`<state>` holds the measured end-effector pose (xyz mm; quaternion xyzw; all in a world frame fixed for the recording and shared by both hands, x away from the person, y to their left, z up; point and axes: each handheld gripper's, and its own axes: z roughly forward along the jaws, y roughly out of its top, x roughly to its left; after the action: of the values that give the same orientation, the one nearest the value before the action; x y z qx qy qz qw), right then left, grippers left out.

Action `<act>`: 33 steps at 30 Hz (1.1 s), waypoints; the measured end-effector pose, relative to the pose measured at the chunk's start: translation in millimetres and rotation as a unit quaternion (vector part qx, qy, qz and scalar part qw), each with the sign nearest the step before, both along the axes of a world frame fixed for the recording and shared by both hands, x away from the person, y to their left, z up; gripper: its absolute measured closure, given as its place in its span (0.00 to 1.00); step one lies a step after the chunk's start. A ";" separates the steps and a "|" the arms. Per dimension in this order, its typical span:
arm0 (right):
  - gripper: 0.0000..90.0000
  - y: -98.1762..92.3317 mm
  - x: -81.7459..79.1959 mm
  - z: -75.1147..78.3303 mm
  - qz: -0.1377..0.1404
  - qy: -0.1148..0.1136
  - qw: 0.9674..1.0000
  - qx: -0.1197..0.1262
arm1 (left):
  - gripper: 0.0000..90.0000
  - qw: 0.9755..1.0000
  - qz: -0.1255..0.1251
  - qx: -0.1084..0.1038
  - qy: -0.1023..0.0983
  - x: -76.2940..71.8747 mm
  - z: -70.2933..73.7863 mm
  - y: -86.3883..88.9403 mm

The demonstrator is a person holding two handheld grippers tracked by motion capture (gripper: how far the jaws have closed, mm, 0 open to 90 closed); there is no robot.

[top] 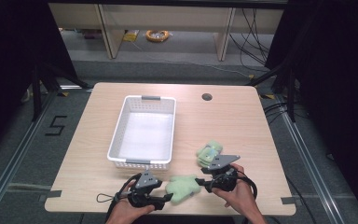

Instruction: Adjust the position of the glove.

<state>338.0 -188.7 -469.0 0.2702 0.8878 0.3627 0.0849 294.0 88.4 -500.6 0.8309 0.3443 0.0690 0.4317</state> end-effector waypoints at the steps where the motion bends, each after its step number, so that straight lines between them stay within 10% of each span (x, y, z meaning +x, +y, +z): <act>1: 0.62 4.7 3.2 -2.4 -0.002 -0.005 1.000 0.004 | 0.45 1.000 0.004 -0.001 0.002 0.4 -0.1 -1.0; 18: 0.73 26.2 28.5 -21.6 0.009 0.041 0.998 -0.050 | 0.61 0.999 -0.008 0.050 0.002 12.3 -8.8 -13.4; 33: 0.95 21.0 23.5 -29.3 0.001 0.062 0.998 -0.003 | 0.90 0.999 -0.018 0.045 0.005 13.4 -11.8 -11.9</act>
<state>361.4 -167.7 -498.3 0.2915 0.8926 0.3426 0.0299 307.5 76.5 -512.4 0.8559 0.3281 0.0722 0.3932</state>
